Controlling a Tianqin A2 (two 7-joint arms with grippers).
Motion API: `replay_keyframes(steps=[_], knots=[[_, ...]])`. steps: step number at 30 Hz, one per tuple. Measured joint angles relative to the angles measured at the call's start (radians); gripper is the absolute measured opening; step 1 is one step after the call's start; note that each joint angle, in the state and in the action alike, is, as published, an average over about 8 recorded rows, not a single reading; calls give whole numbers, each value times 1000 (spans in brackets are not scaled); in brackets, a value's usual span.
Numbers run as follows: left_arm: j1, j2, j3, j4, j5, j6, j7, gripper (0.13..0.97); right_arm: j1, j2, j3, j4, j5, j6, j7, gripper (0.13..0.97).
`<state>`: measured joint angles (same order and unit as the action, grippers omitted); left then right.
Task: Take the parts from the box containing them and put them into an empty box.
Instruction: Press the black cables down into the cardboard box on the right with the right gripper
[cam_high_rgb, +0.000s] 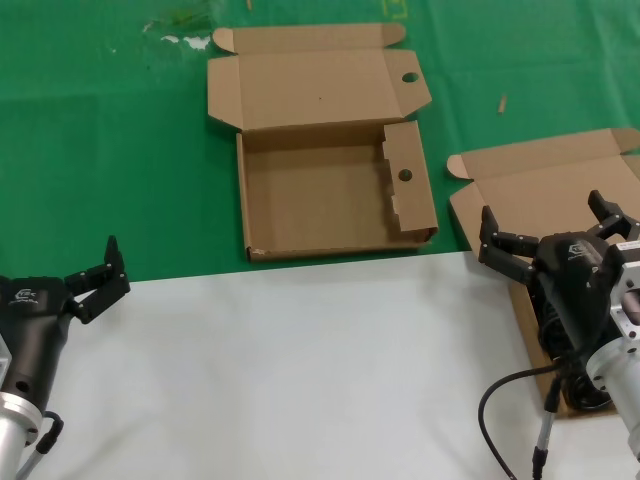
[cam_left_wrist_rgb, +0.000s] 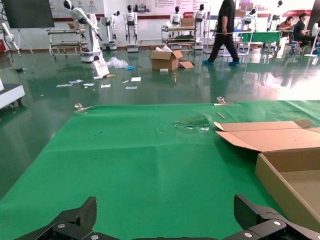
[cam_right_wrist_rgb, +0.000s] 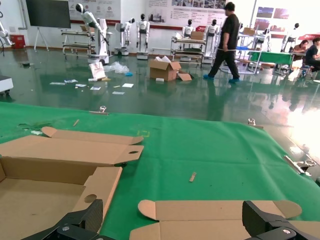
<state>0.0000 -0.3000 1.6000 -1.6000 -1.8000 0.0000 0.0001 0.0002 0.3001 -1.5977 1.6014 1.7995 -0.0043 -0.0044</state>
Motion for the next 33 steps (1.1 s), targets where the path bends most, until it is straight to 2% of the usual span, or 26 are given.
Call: replay_keyframes(steps=[23, 33], knots=[[0, 0, 0, 0, 0, 0, 0, 958, 0, 0, 0, 0, 0, 0, 0, 966], [0, 0, 0, 0, 0, 0, 0, 877, 0, 0, 0, 0, 0, 0, 0, 966]])
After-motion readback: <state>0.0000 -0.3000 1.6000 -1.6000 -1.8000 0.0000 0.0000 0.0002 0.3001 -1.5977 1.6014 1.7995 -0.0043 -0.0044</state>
